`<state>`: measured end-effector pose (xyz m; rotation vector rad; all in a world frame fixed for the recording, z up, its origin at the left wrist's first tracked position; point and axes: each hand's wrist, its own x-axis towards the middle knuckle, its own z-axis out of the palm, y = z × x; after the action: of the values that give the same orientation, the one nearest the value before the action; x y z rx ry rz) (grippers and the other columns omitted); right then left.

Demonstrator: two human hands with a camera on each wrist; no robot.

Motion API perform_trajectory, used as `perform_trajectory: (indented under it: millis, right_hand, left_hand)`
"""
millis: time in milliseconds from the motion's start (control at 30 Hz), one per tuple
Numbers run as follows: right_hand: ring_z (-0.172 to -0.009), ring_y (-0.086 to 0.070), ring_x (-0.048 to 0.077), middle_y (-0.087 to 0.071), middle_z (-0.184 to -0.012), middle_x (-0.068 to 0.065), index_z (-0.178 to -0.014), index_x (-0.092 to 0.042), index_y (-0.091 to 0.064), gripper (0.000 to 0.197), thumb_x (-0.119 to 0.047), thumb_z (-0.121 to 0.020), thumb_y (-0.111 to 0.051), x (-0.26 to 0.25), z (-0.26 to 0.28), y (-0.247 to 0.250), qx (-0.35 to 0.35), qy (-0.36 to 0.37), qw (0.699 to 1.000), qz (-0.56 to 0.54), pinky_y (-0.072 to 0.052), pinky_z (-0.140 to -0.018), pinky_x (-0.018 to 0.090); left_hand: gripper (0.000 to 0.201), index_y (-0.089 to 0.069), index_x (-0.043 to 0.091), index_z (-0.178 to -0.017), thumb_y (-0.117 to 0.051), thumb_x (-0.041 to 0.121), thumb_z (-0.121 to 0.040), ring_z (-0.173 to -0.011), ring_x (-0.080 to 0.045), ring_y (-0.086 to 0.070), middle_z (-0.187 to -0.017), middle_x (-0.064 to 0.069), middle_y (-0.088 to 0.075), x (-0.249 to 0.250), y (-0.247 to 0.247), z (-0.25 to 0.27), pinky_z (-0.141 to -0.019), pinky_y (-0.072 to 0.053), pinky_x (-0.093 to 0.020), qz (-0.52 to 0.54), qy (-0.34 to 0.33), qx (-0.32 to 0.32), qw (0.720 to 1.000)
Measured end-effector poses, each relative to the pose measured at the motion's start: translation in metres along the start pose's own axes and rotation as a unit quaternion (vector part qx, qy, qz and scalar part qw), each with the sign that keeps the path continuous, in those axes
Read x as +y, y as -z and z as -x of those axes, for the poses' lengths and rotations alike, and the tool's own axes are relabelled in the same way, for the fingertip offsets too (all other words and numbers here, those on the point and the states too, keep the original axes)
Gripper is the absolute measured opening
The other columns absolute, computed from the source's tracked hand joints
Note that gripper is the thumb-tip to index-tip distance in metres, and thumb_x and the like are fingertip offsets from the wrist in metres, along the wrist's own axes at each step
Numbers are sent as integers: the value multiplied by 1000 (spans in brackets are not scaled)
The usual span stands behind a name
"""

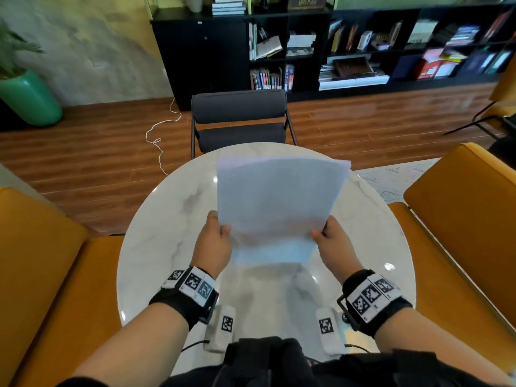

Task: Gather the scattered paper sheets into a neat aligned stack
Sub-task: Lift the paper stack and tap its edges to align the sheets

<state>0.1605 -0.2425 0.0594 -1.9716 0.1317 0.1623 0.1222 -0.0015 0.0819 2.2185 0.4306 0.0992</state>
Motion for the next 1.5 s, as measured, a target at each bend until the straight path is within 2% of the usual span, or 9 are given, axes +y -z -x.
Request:
perform_trajectory:
  millis: [200, 267, 367, 533, 633, 733, 1033, 1233, 1500]
  right_hand:
    - [-140, -29, 17, -34, -152, 3, -150, -25, -18, 97, -20, -74, -78, -57, -6, 34, 169, 165, 969, 72, -22, -114, 33]
    - [-136, -39, 18, -47, -146, 2, -146, -26, -34, 81, -20, -77, -75, -71, -5, 36, 89, 159, 979, 95, -31, -112, 34]
    - [-93, -65, 20, -71, -94, -2, -98, -25, -67, 23, -7, -83, -67, -75, -2, 28, -40, 91, 995, 21, -47, -80, 30]
    - [-77, -68, 22, -72, -84, 0, -86, -23, -68, 28, 4, -81, -66, -54, -3, 32, -6, 50, 990, -129, -52, -77, 36]
    - [-76, -69, 22, -72, -88, 6, -94, -15, -67, 27, 8, -81, -64, -48, -5, 37, -5, 23, 979, -201, -54, -76, 37]
    - [-82, -70, 23, -73, -92, 7, -103, -9, -66, 27, 8, -82, -63, -45, -6, 39, -11, 27, 977, -213, -54, -78, 38]
    - [-88, -66, 13, -70, -96, -4, -103, -20, -62, 31, 6, -85, -59, -28, -7, 22, 19, 8, 982, -185, -51, -80, 24]
    - [-106, -64, 32, -70, -108, 9, -109, -16, -64, 35, -11, -75, -59, 47, -6, -5, 23, -95, 989, -109, -46, -101, 55]
    - [-106, -63, 30, -69, -104, 5, -100, -23, -62, 23, -6, -86, -57, 55, -8, -11, 22, -106, 994, -32, -48, -99, 52]
  left_hand:
    - [16, -43, 14, -94, -39, -1, -89, -75, -29, -52, -80, -12, -54, 34, 41, -14, -68, -36, -32, -126, -125, 28, 984]
    - [23, -52, 8, -97, -41, -7, -83, -80, -33, -57, -82, -14, -59, 44, 46, -16, -70, -41, -35, -169, -164, 22, 972]
    - [32, -60, 7, -102, -44, -9, -80, -94, -37, -59, -94, -18, -65, 51, 45, -15, -83, -47, -43, -198, -194, 12, 961]
    - [50, -45, 20, -133, -60, 14, -86, -135, -28, -35, -139, -8, -45, 26, 49, -10, -118, -22, -48, -71, -121, 136, 981]
    - [72, -23, 26, -146, -63, 15, -87, -136, -22, -39, -148, -4, -39, 14, 51, -2, -113, -34, -44, 183, 5, 53, 982]
    - [53, -39, 21, -137, -57, 17, -87, -122, -25, -56, -132, -3, -58, 11, 47, -4, -106, -43, -49, 271, 59, -2, 961]
    - [41, -44, 15, -133, -49, 4, -94, -108, -16, -57, -122, -1, -59, 12, 27, -6, -94, -44, -28, 277, 48, 71, 957]
    - [41, -44, 13, -135, -49, 11, -95, -120, -24, -53, -132, -10, -58, -55, -31, 4, -92, -36, -26, 140, 118, -4, 983]
    - [36, -42, 8, -132, -44, 12, -97, -110, -19, -53, -114, -2, -57, -65, -48, 6, -92, -37, -25, 155, 155, 47, 975]
